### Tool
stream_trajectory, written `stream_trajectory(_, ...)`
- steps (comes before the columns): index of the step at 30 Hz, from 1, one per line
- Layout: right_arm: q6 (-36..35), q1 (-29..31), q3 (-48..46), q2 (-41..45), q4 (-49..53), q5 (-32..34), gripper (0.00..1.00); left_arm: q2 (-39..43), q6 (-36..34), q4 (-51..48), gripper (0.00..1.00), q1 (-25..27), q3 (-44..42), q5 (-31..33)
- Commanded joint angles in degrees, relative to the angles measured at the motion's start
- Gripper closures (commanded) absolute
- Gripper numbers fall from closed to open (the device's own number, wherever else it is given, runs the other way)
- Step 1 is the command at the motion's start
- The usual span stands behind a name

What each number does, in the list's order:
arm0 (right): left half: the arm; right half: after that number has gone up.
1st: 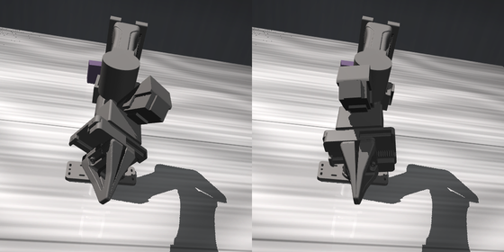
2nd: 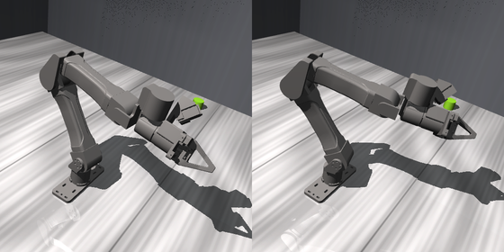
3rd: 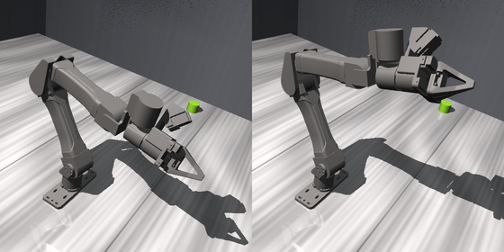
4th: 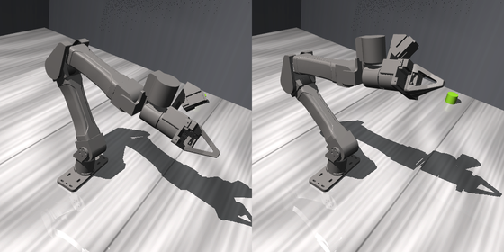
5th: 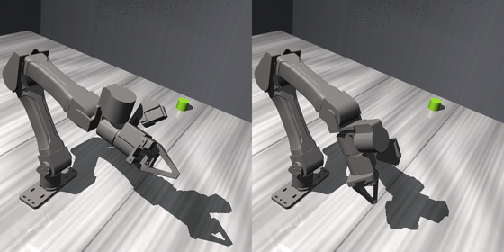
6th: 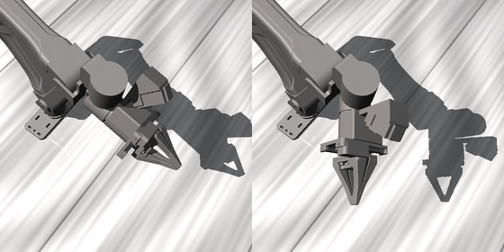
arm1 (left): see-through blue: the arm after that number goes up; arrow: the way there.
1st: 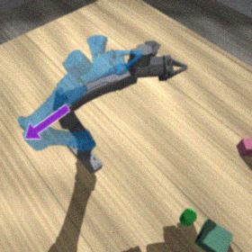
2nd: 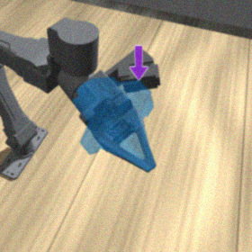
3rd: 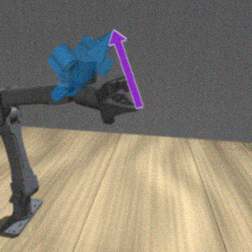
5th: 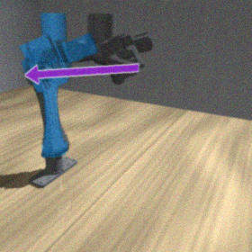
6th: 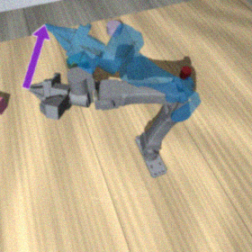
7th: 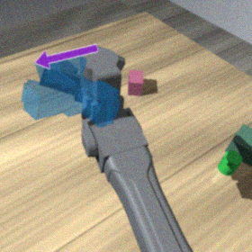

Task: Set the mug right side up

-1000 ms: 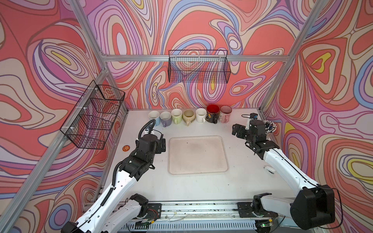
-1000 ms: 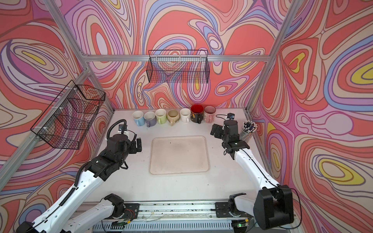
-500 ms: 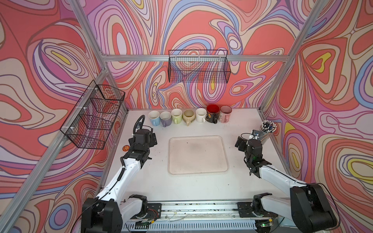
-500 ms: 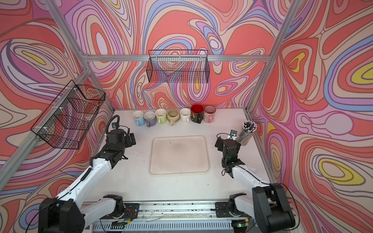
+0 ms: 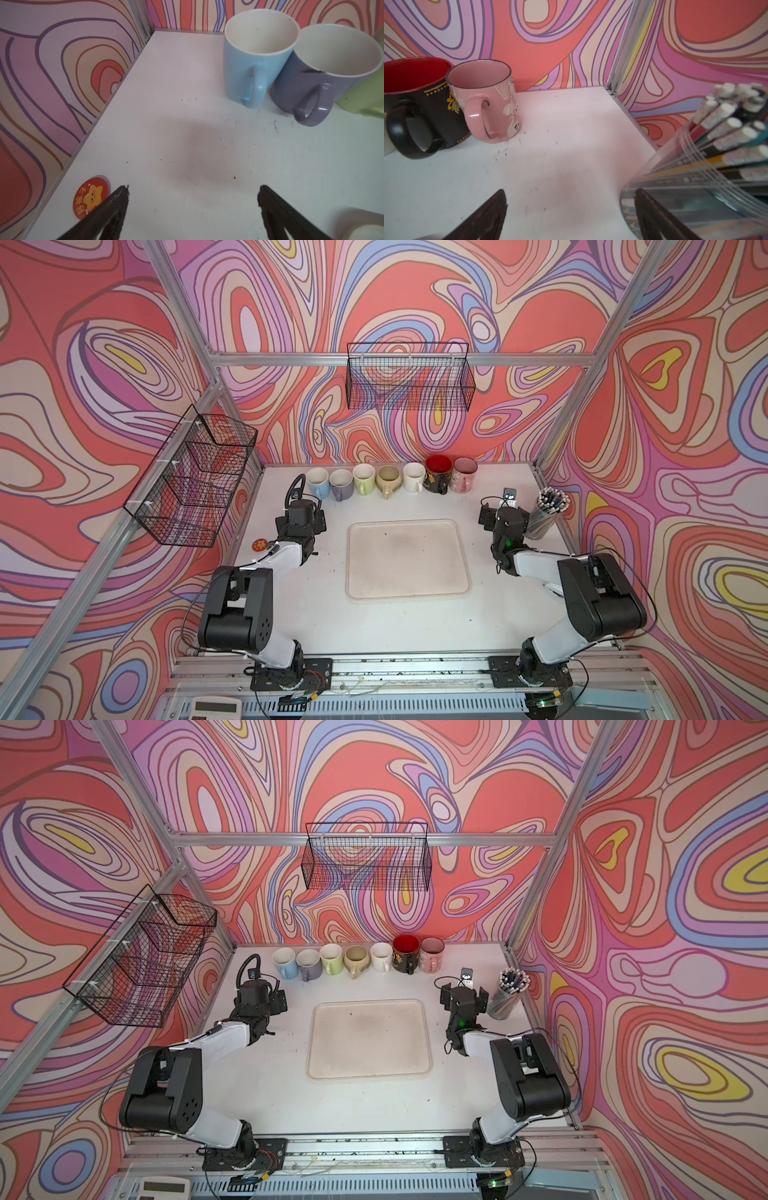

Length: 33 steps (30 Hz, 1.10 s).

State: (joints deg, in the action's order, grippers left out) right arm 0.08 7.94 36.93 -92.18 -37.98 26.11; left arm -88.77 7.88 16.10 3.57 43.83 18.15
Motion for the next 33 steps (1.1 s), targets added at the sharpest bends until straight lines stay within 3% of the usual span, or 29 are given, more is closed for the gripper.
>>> stream_trajectory(1, -1.5, -1.1, 3.0, -1.9, 0.1, 0.1, 0.02, -1.2, -1.6, 6.0, 0.00, -0.6, 2.2, -2.7)
stream_trajectory(3, -1.4, -1.6, 5.0, -2.1, 5.1, -0.2, 0.02, -1.0, -2.6, 1.0, 0.00, -0.7, 3.6, -3.9)
stream_trajectory(6, -0.2, -1.7, 5.9, -1.2, 11.9, -0.2, 0.02, 0.6, -1.6, -4.8, 0.00, -1.0, 4.0, -0.8)
stream_trajectory(9, 1.3, -2.0, 3.8, -1.0, 9.8, -1.7, 0.02, 1.7, -1.5, -4.4, 0.00, -1.2, 2.6, -3.2)
stream_trajectory(13, 1.3, -2.0, 4.2, -2.8, 9.4, -2.7, 0.02, -0.7, -0.5, -14.2, 0.00, -1.2, 6.5, -2.9)
stream_trajectory(19, 1.9, -2.1, 3.1, -5.1, 6.2, -1.9, 0.02, -1.3, -4.1, -4.9, 0.00, -1.3, 3.4, -2.4)
stream_trajectory(22, 2.1, -2.5, 3.5, -7.3, 5.7, -2.4, 0.02, -4.5, -3.3, -6.8, 0.00, -2.2, 5.0, -2.9)
stream_trajectory(26, 2.3, -2.5, 5.2, -9.0, 7.3, -2.0, 0.02, -4.7, -2.8, 1.9, 0.00, -2.5, -0.6, -3.3)
stream_trajectory(29, 2.2, -2.5, 4.2, -8.5, 6.1, -1.8, 0.02, -3.8, -2.3, 2.2, 0.00, -2.9, -1.4, -4.3)
stream_trajectory(33, 2.9, -2.5, -3.7, -5.4, -5.3, -0.7, 0.02, -0.2, -3.1, 10.3, 0.00, -3.1, -7.8, -5.7)
